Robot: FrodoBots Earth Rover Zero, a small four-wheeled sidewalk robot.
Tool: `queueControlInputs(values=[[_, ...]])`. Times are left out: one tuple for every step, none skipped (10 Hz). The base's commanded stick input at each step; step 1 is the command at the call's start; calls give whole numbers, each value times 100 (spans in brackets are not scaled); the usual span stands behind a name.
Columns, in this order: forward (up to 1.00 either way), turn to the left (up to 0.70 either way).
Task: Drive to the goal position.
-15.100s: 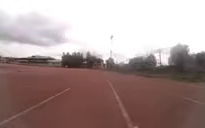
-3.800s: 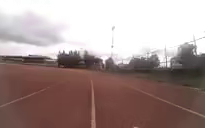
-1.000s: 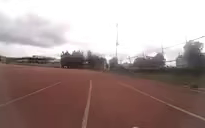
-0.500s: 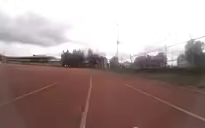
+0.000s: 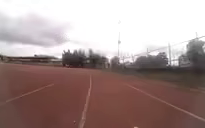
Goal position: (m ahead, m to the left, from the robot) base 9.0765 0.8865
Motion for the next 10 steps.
queueControlInputs(values=[[70,0],[70,0],[70,0],[70,0],[70,0],[70,0],[70,0],[70,0],[70,0],[70,0]])
